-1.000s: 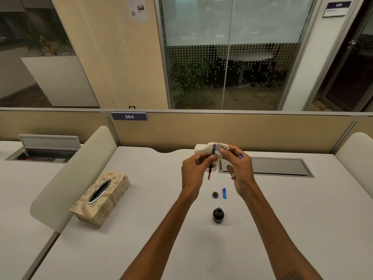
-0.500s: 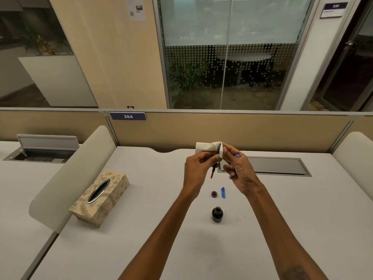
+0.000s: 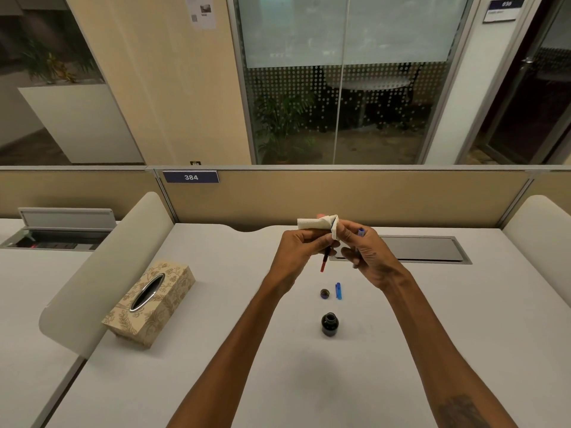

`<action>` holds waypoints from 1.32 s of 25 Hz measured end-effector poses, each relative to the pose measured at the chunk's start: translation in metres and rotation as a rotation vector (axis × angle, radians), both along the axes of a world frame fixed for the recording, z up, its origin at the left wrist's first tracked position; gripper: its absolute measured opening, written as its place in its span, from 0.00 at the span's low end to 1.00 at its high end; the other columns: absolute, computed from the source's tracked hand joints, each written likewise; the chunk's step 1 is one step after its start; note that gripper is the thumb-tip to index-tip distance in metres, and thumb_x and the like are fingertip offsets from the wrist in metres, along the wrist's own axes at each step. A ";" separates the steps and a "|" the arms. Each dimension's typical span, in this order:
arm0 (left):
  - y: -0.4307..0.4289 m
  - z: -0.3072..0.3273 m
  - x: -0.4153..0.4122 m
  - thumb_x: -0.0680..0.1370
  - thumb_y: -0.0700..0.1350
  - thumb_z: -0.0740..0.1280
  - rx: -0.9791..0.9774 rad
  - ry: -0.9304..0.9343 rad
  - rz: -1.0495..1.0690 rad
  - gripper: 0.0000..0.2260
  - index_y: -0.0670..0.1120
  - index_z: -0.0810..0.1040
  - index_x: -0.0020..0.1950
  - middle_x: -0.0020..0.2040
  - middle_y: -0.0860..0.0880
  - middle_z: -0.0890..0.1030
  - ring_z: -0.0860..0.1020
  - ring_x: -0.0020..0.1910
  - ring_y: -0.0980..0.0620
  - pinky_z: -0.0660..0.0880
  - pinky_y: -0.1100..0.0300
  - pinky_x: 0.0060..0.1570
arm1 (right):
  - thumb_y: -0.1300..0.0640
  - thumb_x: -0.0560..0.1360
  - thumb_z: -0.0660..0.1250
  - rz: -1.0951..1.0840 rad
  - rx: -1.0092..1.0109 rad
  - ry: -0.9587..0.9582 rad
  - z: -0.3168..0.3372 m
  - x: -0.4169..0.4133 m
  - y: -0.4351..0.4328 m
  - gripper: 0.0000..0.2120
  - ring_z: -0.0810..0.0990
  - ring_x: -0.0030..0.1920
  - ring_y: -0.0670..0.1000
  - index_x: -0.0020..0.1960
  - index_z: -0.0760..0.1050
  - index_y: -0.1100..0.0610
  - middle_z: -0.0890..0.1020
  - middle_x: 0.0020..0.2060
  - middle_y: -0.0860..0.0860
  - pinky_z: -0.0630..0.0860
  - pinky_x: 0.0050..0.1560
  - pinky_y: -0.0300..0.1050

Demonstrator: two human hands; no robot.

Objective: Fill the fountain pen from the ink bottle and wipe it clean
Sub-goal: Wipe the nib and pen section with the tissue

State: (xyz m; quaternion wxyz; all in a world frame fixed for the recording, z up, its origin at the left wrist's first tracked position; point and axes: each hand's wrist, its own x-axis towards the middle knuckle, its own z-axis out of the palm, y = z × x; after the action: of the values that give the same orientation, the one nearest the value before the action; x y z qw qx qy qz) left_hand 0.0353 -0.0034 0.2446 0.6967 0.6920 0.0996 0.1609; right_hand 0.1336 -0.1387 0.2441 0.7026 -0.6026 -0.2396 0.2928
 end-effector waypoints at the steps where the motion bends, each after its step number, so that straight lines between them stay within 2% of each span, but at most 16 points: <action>1: 0.000 0.001 0.000 0.78 0.42 0.69 0.018 0.004 -0.015 0.14 0.40 0.81 0.63 0.46 0.48 0.86 0.86 0.43 0.53 0.79 0.68 0.45 | 0.45 0.73 0.68 -0.009 -0.001 -0.010 -0.001 0.000 -0.001 0.17 0.64 0.34 0.52 0.59 0.83 0.50 0.83 0.45 0.55 0.61 0.25 0.38; 5: 0.001 0.001 0.002 0.80 0.45 0.67 0.169 0.036 -0.069 0.16 0.44 0.79 0.67 0.53 0.47 0.86 0.86 0.49 0.51 0.79 0.60 0.56 | 0.44 0.74 0.67 -0.066 -0.006 -0.039 -0.006 0.002 -0.001 0.15 0.63 0.35 0.55 0.55 0.84 0.49 0.82 0.43 0.58 0.59 0.25 0.41; 9: -0.002 0.004 0.008 0.80 0.48 0.67 0.319 0.064 -0.039 0.14 0.43 0.82 0.63 0.53 0.47 0.86 0.86 0.47 0.53 0.77 0.67 0.51 | 0.44 0.72 0.67 -0.121 0.008 -0.020 -0.004 0.001 -0.002 0.18 0.62 0.29 0.50 0.56 0.82 0.51 0.78 0.37 0.58 0.60 0.23 0.37; 13: -0.007 0.004 0.012 0.78 0.47 0.71 0.260 0.029 0.080 0.13 0.41 0.84 0.59 0.49 0.45 0.87 0.86 0.45 0.51 0.80 0.65 0.49 | 0.43 0.69 0.69 -0.214 0.042 -0.002 -0.008 -0.002 0.002 0.16 0.63 0.28 0.49 0.54 0.82 0.48 0.74 0.41 0.62 0.62 0.23 0.38; 16: -0.006 0.000 0.015 0.76 0.46 0.73 0.219 0.026 0.121 0.13 0.41 0.84 0.57 0.48 0.45 0.87 0.86 0.46 0.51 0.82 0.64 0.49 | 0.43 0.69 0.70 -0.267 0.048 0.005 -0.011 -0.004 0.005 0.14 0.63 0.27 0.49 0.52 0.82 0.48 0.74 0.41 0.61 0.62 0.23 0.39; 22: -0.007 -0.007 0.018 0.73 0.48 0.76 0.160 0.032 0.223 0.12 0.42 0.84 0.52 0.46 0.47 0.86 0.85 0.47 0.51 0.82 0.57 0.52 | 0.53 0.76 0.70 -0.315 0.039 -0.049 -0.012 -0.006 0.011 0.09 0.63 0.24 0.46 0.54 0.82 0.54 0.74 0.36 0.62 0.63 0.21 0.36; 24: -0.005 -0.007 0.017 0.74 0.48 0.75 0.179 0.049 0.206 0.13 0.43 0.84 0.54 0.47 0.48 0.86 0.85 0.48 0.51 0.82 0.55 0.53 | 0.55 0.77 0.69 -0.309 0.003 -0.110 -0.010 -0.005 0.011 0.12 0.67 0.23 0.43 0.57 0.82 0.58 0.77 0.33 0.58 0.66 0.22 0.33; 26: -0.002 -0.007 0.013 0.76 0.50 0.73 0.256 0.097 0.124 0.15 0.46 0.83 0.60 0.51 0.50 0.86 0.84 0.51 0.53 0.81 0.57 0.55 | 0.56 0.77 0.68 -0.282 -0.031 -0.172 -0.007 -0.003 0.010 0.13 0.75 0.25 0.40 0.59 0.81 0.61 0.81 0.30 0.45 0.68 0.25 0.27; 27: -0.001 -0.006 0.011 0.78 0.51 0.70 0.285 0.121 0.060 0.15 0.47 0.82 0.62 0.53 0.51 0.86 0.83 0.54 0.55 0.79 0.59 0.55 | 0.57 0.78 0.68 -0.259 -0.036 -0.193 -0.005 -0.001 0.008 0.13 0.76 0.27 0.38 0.59 0.81 0.61 0.82 0.30 0.42 0.70 0.26 0.27; 30: -0.001 -0.003 0.010 0.83 0.52 0.61 0.256 0.146 -0.069 0.15 0.48 0.81 0.64 0.56 0.51 0.85 0.82 0.55 0.58 0.75 0.63 0.56 | 0.57 0.79 0.67 -0.186 -0.016 -0.204 -0.001 0.001 0.006 0.12 0.81 0.32 0.39 0.58 0.81 0.62 0.84 0.36 0.47 0.72 0.29 0.28; 33: -0.001 -0.003 0.012 0.83 0.51 0.61 0.218 0.118 -0.052 0.15 0.45 0.81 0.63 0.53 0.48 0.86 0.83 0.55 0.56 0.75 0.57 0.63 | 0.56 0.78 0.67 -0.188 -0.011 -0.209 0.000 0.002 0.007 0.12 0.83 0.37 0.41 0.58 0.81 0.61 0.85 0.41 0.50 0.75 0.34 0.29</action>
State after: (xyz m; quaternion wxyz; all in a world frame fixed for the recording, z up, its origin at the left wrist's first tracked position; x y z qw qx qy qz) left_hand 0.0476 -0.0042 0.2421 0.6141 0.7744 0.1042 0.1115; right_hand 0.1354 -0.1316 0.2436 0.6946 -0.6536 -0.2525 0.1627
